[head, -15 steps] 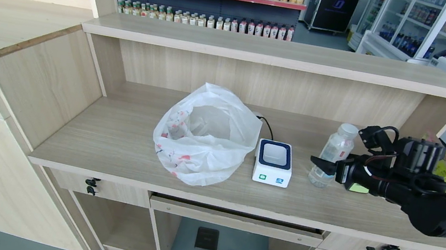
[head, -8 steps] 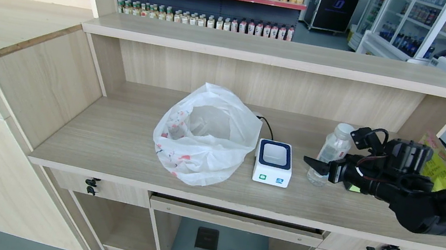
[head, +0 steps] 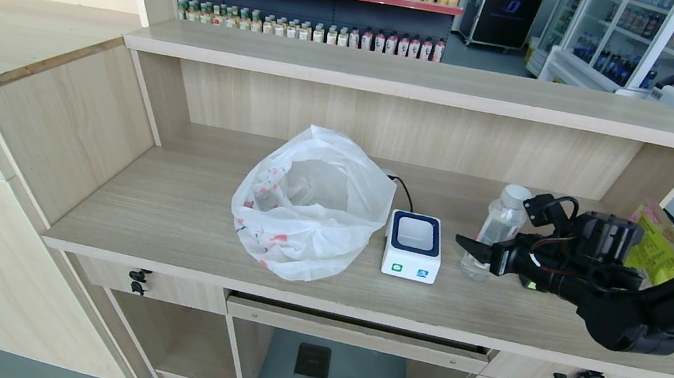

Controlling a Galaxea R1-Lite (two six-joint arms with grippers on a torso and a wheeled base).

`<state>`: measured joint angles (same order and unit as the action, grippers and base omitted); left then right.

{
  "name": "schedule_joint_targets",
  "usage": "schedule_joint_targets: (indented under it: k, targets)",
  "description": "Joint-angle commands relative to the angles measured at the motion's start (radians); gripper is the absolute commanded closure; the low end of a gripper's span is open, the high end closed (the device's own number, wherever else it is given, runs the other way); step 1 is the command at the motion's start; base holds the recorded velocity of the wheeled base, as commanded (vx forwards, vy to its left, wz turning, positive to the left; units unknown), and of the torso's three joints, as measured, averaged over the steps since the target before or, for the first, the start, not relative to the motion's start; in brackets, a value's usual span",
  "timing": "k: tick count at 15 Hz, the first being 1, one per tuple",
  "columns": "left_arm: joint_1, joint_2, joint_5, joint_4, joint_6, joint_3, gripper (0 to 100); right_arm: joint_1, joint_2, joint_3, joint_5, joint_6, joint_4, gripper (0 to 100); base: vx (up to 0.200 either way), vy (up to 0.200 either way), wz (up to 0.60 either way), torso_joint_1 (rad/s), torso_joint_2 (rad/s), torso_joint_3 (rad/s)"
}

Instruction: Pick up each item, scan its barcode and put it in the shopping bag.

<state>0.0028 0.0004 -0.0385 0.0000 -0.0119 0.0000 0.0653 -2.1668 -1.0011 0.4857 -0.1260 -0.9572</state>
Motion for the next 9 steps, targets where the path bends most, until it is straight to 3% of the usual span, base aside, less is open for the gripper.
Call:
schedule_joint_targets:
  k: [1, 9]
  targets:
    - [0.000, 0.000, 0.000, 0.000, 0.000, 0.000, 0, -0.001, -0.004, -0.019, 0.001, 0.008, 0.000, 100, 0.000, 0.000, 0.00, 0.000, 0.00, 0.000]
    - [0.000, 0.000, 0.000, 0.000, 0.000, 0.000, 0, -0.004, 0.059, -0.005, 0.004, 0.019, 0.012, 100, 0.000, 0.000, 0.00, 0.000, 0.00, 0.000]
